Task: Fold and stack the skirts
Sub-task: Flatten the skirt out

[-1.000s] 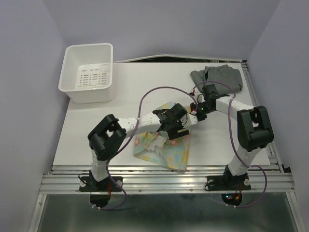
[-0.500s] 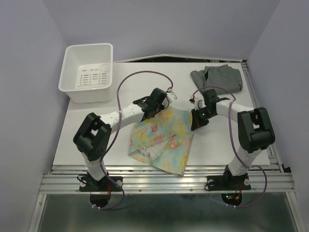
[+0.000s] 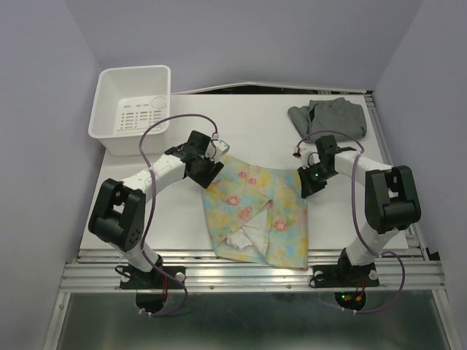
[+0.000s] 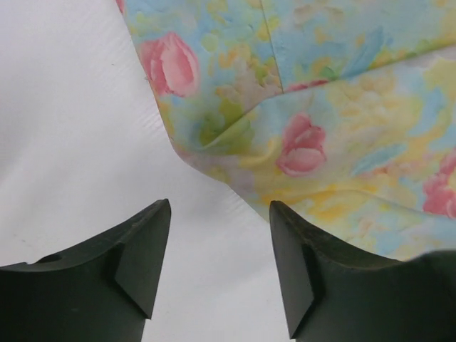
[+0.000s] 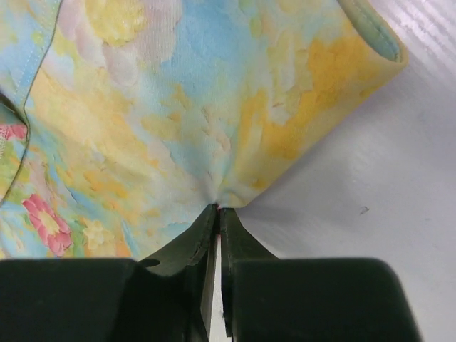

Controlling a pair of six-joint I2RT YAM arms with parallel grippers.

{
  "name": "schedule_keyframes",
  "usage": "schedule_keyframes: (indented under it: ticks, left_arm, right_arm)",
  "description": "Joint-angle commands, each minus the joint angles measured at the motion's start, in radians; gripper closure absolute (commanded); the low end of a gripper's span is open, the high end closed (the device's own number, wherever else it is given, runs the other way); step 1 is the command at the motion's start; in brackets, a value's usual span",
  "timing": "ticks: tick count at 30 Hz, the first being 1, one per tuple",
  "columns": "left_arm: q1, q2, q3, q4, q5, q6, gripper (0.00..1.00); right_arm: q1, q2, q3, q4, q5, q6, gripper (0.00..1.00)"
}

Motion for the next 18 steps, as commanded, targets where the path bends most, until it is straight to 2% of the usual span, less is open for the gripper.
schedule_keyframes:
  ticks: [1,2,4,5,8,14,18]
  left_arm:
    - [0.062,-0.112,0.034,-0.034,0.27,0.029,0.28]
    - [0.073,-0.119,0.05,-0.036,0.3,0.032,0.28]
    - [0.09,-0.111,0.103,-0.036,0.346,0.03,0.28]
    - [0.09,-0.09,0.125,-0.036,0.347,0.027,0.28]
    - [0.111,-0.011,0.225,-0.051,0.361,0.001,0.28]
    - [0.186,0.177,0.421,-0.067,0.418,-0.099,0.32]
    - [0.197,0.277,0.51,-0.077,0.432,-0.125,0.34]
  right_arm:
    - [-0.004,-0.004,0.052,-0.086,-0.02,-0.053,0.81]
    - [-0.004,0.004,0.083,-0.093,-0.038,-0.047,0.75]
    - [-0.004,0.016,0.11,-0.112,-0.052,-0.032,0.56]
    - [-0.004,0.024,0.136,-0.113,-0.057,-0.008,0.51]
    - [-0.004,0.033,0.187,-0.118,-0.061,0.045,0.5]
    - [-0.109,0.093,0.279,-0.115,-0.089,0.154,0.52]
    - [-0.162,0.139,0.313,-0.112,-0.129,0.197,0.54]
